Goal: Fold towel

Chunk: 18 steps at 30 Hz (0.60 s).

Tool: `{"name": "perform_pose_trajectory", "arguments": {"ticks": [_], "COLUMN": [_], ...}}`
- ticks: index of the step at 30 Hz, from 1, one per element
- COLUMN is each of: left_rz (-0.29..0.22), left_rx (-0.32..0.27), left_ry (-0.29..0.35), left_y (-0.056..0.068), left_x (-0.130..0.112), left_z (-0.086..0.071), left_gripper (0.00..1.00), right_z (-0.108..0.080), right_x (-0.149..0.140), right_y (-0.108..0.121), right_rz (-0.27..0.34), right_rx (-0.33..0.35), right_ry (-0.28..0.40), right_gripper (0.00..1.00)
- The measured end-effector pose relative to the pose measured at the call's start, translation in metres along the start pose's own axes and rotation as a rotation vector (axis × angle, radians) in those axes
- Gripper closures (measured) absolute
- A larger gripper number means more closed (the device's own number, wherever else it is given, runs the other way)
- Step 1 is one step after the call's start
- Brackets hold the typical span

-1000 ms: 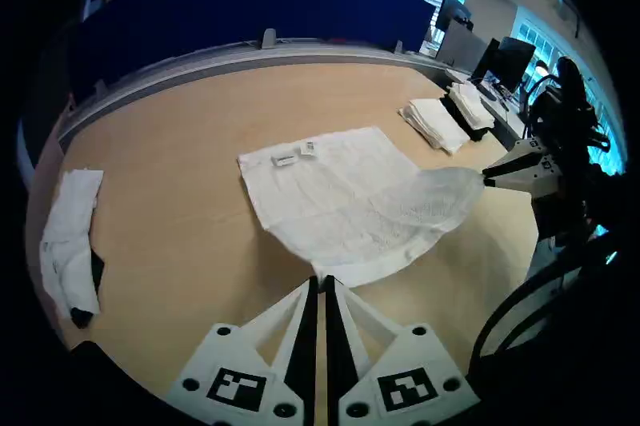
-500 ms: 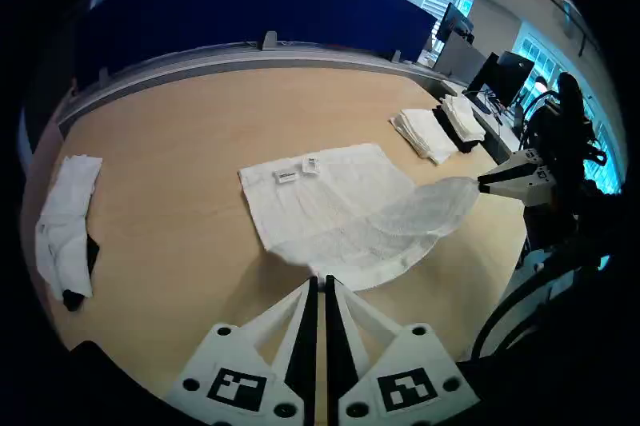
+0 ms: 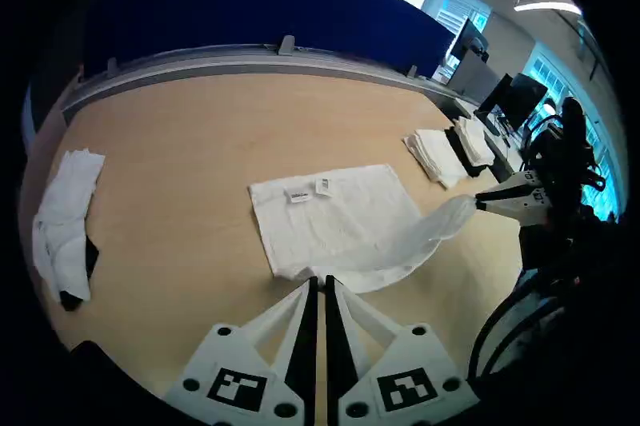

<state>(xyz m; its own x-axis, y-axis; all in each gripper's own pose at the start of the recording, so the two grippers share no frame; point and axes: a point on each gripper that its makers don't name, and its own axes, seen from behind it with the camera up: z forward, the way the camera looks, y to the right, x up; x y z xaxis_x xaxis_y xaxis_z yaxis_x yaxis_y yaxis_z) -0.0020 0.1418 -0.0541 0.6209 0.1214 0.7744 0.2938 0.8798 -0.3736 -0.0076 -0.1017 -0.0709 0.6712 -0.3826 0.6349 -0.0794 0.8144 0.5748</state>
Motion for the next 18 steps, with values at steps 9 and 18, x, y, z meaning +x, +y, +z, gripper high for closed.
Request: {"name": "perform_pose_trajectory", "arguments": {"ticks": [9, 18], "left_rz": [-0.062, -0.056], "left_rx": [0.002, 0.040], "left_ry": [0.001, 0.009], "left_y": [-0.018, -0.043], "left_x": [0.026, 0.056], "left_z": [0.031, 0.061], "left_gripper": [0.94, 0.94], "right_z": [0.032, 0.062], "right_x": [0.017, 0.026], "right_y": [0.026, 0.050], "right_rz": [0.017, 0.076], "right_rx": [-0.018, -0.037], "right_ry": [-0.008, -0.022], "right_gripper": [0.87, 0.87]}}
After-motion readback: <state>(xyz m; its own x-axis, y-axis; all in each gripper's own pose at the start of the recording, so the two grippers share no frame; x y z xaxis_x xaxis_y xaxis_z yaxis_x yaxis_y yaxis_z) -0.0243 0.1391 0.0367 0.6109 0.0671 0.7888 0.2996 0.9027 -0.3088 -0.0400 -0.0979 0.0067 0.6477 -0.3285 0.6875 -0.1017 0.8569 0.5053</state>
